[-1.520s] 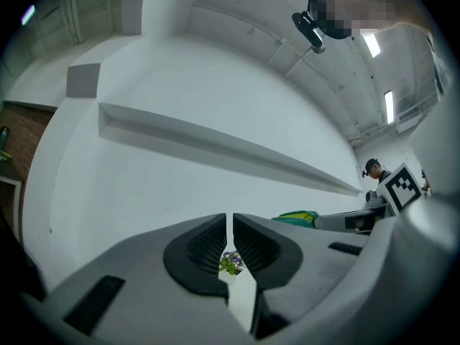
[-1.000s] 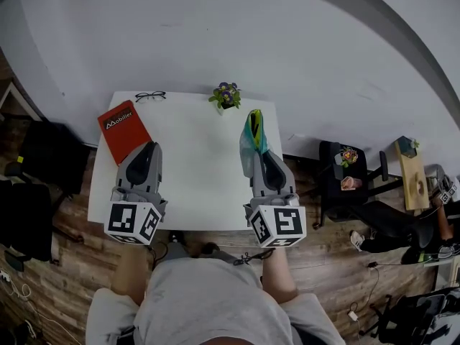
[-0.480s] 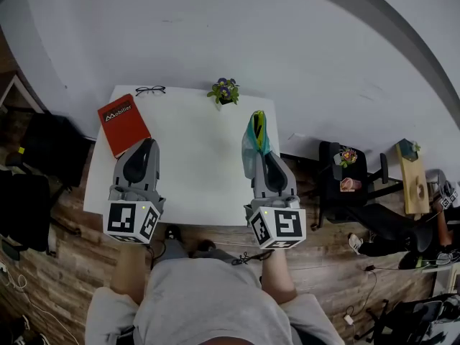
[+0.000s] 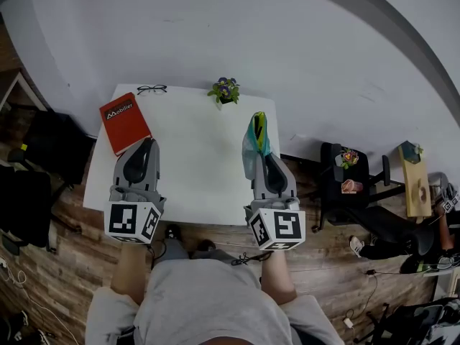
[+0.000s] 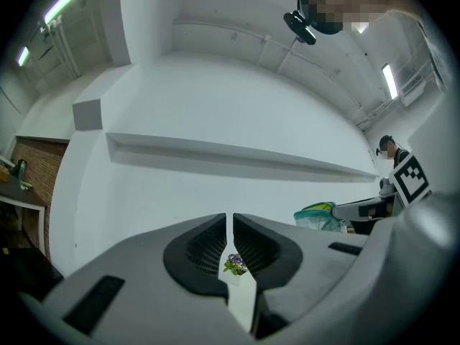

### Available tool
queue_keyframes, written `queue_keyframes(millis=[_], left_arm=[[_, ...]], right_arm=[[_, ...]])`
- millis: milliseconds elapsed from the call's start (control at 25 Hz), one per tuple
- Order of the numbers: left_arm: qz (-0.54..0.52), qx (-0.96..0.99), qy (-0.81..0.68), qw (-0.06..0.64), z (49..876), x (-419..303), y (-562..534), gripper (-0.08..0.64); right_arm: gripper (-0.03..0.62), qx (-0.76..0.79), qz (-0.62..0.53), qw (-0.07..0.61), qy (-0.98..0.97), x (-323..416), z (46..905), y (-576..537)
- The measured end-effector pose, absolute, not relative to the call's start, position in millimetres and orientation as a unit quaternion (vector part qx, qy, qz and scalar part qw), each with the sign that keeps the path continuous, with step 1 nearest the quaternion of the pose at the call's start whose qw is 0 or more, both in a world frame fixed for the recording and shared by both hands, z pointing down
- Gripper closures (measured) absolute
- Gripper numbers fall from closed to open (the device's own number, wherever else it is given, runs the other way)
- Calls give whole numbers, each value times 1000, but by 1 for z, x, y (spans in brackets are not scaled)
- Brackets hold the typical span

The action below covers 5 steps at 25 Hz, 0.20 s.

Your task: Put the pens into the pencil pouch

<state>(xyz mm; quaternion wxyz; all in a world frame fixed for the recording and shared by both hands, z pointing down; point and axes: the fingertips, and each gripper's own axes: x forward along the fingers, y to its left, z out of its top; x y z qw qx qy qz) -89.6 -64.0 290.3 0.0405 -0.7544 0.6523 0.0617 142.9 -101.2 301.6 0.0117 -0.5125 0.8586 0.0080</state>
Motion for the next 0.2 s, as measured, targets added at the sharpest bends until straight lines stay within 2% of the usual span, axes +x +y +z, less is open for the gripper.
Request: queue_keyframes(millis=[200], left_arm=[[63,-751,656,42,288,-88,-60,510]], right_arm=[[531,-510,8,13,860,145,300,-99]])
